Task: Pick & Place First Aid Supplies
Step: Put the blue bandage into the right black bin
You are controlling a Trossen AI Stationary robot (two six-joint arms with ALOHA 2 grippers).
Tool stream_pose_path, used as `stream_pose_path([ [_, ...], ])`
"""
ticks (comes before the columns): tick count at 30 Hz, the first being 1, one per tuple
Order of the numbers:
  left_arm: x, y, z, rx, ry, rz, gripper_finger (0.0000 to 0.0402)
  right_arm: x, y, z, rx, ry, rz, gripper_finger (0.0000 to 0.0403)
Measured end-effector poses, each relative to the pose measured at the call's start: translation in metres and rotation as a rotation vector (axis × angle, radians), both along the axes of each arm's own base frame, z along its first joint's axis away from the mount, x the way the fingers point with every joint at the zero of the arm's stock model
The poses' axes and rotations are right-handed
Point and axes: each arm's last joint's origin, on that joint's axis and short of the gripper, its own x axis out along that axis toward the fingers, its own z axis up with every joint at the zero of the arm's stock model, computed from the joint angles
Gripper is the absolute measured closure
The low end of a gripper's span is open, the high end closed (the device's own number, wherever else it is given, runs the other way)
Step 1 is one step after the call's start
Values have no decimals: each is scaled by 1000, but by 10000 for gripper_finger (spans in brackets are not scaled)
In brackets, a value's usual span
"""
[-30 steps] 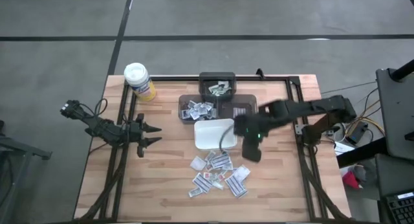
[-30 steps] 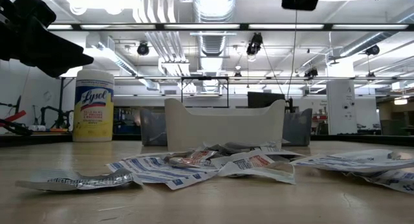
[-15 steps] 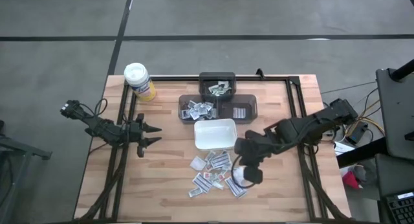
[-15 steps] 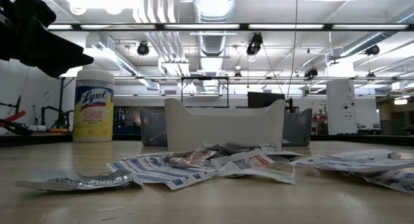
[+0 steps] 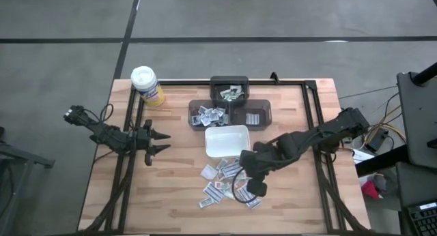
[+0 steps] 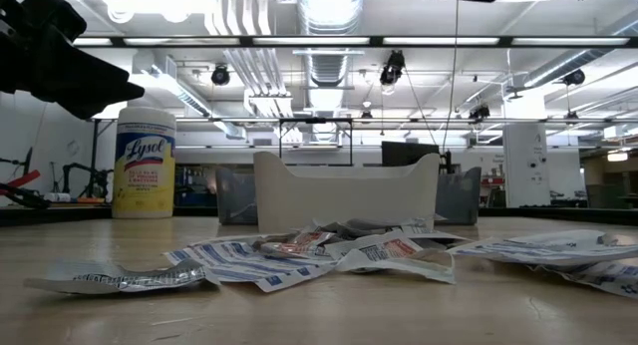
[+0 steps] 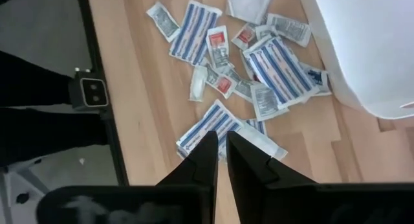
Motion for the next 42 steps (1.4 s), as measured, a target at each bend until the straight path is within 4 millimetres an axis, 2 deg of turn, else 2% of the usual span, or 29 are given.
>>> stream_pose_path([
  [6, 0, 0, 0, -1, -2, 0, 225, 4, 8, -15, 5, 56, -42, 343],
  [17, 0, 0, 0, -1, -2, -1, 225, -16, 31, -55, 55, 187, -223, 301],
  [29, 0, 0, 0, -1, -3, -1, 225, -31, 24, -109, 68, 295, -516, 279],
  [36, 0, 0, 0, -2, -3, -1, 225, -31, 25, -127, 157, 266, -607, 270],
  [42, 0, 0, 0, -2, -3, -1, 225, -40, 23, -143, 179, 324, -708, 271],
])
